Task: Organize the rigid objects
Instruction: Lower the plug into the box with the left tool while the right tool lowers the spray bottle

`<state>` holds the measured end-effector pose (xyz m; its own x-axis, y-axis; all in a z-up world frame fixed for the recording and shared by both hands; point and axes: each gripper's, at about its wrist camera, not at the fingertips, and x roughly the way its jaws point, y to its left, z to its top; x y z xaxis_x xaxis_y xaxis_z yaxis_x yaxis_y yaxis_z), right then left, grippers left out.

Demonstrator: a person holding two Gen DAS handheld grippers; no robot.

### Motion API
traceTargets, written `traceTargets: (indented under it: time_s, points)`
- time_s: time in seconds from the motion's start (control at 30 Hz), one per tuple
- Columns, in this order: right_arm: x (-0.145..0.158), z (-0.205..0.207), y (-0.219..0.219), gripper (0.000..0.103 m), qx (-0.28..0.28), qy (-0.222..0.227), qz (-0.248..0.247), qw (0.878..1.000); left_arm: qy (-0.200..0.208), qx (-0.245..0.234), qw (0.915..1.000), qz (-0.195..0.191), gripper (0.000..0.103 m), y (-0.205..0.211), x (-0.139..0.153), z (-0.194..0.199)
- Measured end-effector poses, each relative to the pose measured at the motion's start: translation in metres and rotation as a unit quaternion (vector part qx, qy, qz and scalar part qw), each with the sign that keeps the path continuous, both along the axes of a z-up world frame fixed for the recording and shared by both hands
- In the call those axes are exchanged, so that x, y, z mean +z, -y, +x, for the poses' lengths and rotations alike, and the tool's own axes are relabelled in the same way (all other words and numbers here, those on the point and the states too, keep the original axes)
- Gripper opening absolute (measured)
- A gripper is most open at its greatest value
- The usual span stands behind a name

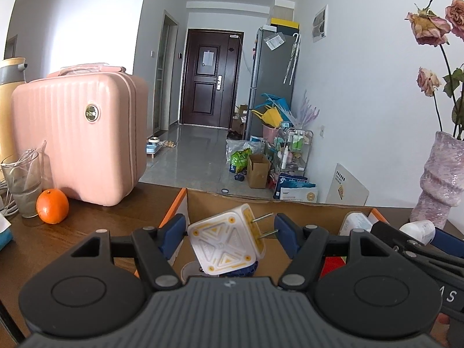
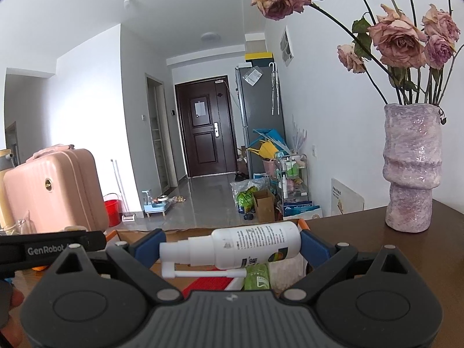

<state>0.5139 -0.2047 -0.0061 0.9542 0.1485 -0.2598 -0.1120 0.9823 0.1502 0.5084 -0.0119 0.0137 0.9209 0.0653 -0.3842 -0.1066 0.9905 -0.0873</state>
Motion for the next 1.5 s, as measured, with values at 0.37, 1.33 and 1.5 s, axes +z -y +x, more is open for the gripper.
traceTargets:
  time_s: [0.37, 1.33, 1.5]
  points:
    - [-0.005, 0.015, -0.004, 0.098, -0.002, -0.008, -0.011, 1.0, -0.003, 0.003, 0.9999, 0.014, 0.069, -0.001, -0.004, 0.019]
    - [-0.011, 0.031, 0.0, 0.103, -0.014, -0.049, -0.014, 0.999, -0.018, 0.03, 0.9987, 0.037, 0.103, -0.011, -0.01, 0.034]
    - [-0.009, 0.028, 0.0, 0.103, -0.015, -0.046, -0.013, 0.999, -0.015, 0.029, 0.9988, 0.037, 0.103, -0.012, -0.01, 0.031]
